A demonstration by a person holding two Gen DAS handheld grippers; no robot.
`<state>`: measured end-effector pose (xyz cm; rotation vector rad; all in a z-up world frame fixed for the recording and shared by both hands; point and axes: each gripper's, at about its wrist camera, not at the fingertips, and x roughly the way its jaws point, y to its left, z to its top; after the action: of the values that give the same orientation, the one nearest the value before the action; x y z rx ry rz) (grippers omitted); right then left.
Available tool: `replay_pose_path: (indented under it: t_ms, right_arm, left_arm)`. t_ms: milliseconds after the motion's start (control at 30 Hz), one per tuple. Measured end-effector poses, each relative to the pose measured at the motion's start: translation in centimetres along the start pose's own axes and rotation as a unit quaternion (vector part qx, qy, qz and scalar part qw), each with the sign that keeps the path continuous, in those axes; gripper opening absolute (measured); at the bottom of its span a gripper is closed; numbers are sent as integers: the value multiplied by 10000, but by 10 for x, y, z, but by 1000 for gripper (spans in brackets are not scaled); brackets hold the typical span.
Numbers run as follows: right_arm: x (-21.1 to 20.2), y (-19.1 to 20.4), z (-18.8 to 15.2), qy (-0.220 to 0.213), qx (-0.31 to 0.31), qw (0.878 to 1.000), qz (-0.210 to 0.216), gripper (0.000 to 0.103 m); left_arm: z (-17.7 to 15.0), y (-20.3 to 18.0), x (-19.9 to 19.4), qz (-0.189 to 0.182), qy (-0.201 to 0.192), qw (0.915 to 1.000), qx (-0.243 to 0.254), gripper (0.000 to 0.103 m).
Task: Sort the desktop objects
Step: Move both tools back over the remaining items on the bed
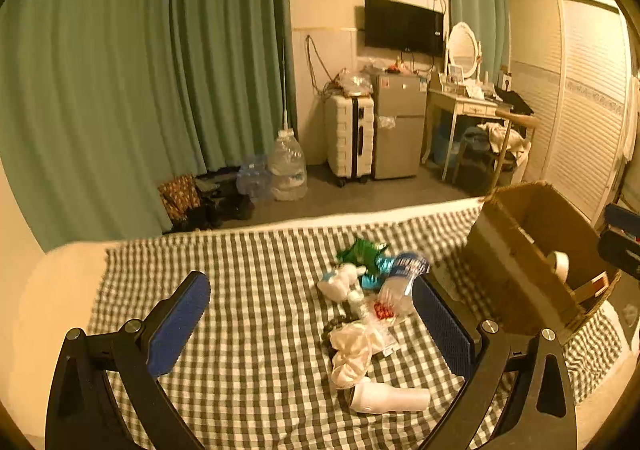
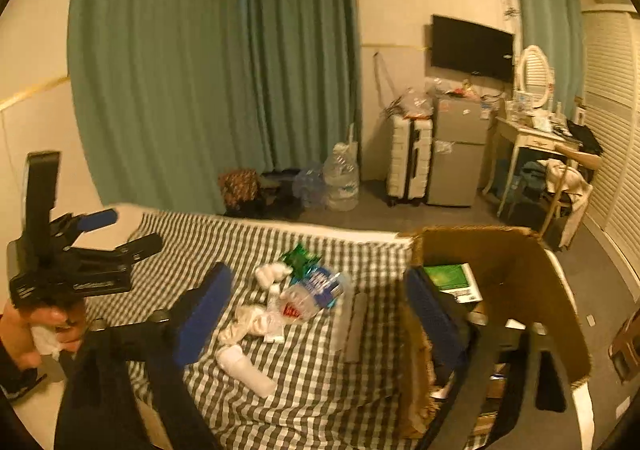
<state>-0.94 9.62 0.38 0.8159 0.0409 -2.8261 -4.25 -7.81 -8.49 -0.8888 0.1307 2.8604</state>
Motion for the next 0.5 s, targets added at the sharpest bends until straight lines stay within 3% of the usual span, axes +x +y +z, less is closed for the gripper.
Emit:
replay_pose_path:
  t_ms: [33, 300, 433, 500]
  right_arm:
    - [8, 2, -3, 85, -47, 10000, 8, 64]
    - [77, -1, -37, 602, -52, 9981, -106, 58]
    - [110, -10, -57, 899, 17, 9958, -195, 53]
    - [125, -16, -67, 1041, 97, 9942, -251, 53]
  left_arm:
    - [-5, 0, 8, -13, 67, 10000, -41, 103]
    - [-46, -5, 77, -14, 601, 9982, 29, 103]
    - [-62, -12, 106, -210, 939, 9953, 83, 103]
    - [-67, -18, 120, -237, 1090, 9936, 168, 98]
